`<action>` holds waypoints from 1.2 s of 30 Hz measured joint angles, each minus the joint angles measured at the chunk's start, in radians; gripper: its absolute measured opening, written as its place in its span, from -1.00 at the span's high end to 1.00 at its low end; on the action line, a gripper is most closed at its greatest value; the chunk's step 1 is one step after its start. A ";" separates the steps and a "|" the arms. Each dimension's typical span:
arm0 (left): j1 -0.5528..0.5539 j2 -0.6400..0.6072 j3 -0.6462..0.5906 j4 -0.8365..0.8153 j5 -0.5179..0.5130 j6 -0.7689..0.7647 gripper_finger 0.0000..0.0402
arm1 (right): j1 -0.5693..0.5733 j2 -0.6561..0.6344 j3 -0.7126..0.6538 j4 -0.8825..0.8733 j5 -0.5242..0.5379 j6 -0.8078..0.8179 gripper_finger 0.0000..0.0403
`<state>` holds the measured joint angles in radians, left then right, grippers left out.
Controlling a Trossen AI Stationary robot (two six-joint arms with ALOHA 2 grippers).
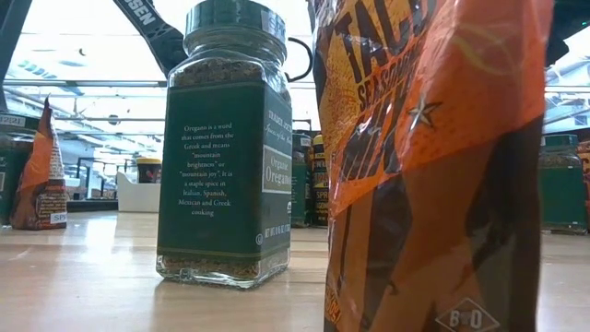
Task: Sort spices by type
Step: Put the right yellow seasoning bottle into the left white bin
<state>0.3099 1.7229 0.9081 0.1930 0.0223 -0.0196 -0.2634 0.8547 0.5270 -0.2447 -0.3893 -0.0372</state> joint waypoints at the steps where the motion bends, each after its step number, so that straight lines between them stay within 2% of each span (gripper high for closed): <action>1: 0.000 0.000 0.000 0.000 0.000 0.000 -0.18 | 0.000 0.000 0.000 0.000 0.000 0.000 -0.30; 7: 0.000 -0.017 -0.001 -0.009 0.000 -0.001 -0.18 | 0.000 0.000 0.000 -0.012 0.000 0.000 -0.30; 10: 0.003 -0.080 0.000 -0.025 0.000 0.001 -0.18 | 0.000 0.000 0.000 -0.024 0.000 0.012 -0.30; 13: 0.022 -0.171 0.026 -0.140 -0.012 0.001 -0.18 | 0.000 0.000 0.000 -0.029 0.000 0.018 -0.30; 18: 0.059 -0.337 0.056 -0.384 -0.160 -0.001 -0.18 | 0.000 0.000 0.000 -0.030 0.000 0.014 -0.30; 24: 0.138 -0.486 0.056 -0.516 -0.286 -0.080 -0.18 | 0.000 0.000 0.000 -0.023 0.000 -0.002 -0.30; 30: 0.236 -0.512 0.045 -0.556 -0.418 -0.188 -0.18 | 0.000 0.000 0.000 -0.013 0.000 -0.001 -0.30; 36: 0.323 -0.462 0.032 -0.555 -0.452 -0.212 -0.18 | 0.000 0.000 0.000 -0.015 0.000 0.010 -0.30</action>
<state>0.6326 1.2614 0.9401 -0.3625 -0.4295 -0.2314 -0.2635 0.8551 0.5274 -0.2600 -0.3889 -0.0269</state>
